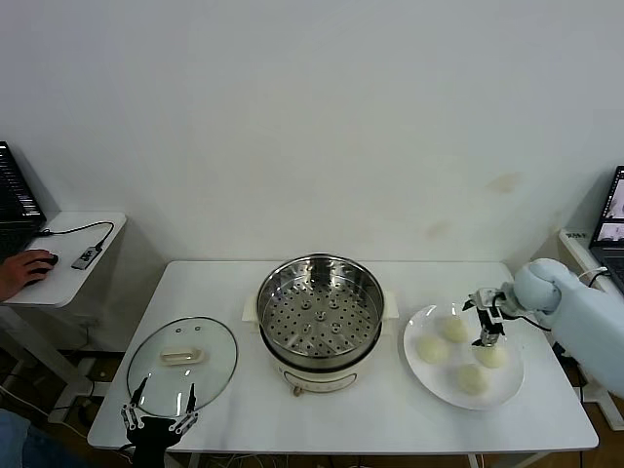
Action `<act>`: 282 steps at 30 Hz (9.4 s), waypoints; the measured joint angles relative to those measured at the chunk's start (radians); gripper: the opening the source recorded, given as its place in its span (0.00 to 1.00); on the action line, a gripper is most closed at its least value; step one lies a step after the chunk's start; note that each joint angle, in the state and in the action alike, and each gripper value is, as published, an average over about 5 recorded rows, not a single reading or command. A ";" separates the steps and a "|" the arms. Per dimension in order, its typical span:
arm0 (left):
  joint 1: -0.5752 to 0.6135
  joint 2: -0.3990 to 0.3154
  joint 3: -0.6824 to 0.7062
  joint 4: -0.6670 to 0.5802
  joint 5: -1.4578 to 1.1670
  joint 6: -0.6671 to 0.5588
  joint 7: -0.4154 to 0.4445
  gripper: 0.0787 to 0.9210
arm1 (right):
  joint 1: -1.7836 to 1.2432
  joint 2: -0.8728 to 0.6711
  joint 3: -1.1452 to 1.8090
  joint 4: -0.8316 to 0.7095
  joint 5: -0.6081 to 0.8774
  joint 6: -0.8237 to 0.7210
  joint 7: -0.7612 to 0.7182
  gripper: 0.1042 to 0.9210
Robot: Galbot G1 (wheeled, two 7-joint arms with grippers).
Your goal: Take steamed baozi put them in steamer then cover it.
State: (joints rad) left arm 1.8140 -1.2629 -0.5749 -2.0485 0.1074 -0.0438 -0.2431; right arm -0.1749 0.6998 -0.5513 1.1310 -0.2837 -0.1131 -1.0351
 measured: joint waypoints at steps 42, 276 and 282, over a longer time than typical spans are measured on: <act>0.004 0.009 -0.004 -0.018 -0.010 0.000 0.001 0.88 | 0.182 -0.051 -0.139 0.066 0.077 -0.029 -0.012 0.56; -0.093 0.040 -0.050 -0.056 -0.208 0.018 0.009 0.88 | 0.622 0.622 -0.726 0.106 0.891 -0.590 0.274 0.76; -0.100 0.043 -0.046 -0.063 -0.205 0.023 0.011 0.88 | 0.655 0.593 -0.720 0.132 0.886 -0.580 0.239 0.87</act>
State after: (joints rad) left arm 1.7145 -1.2196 -0.6206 -2.1118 -0.0975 -0.0211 -0.2318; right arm 0.4804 1.2930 -1.2709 1.2633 0.6027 -0.6934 -0.7964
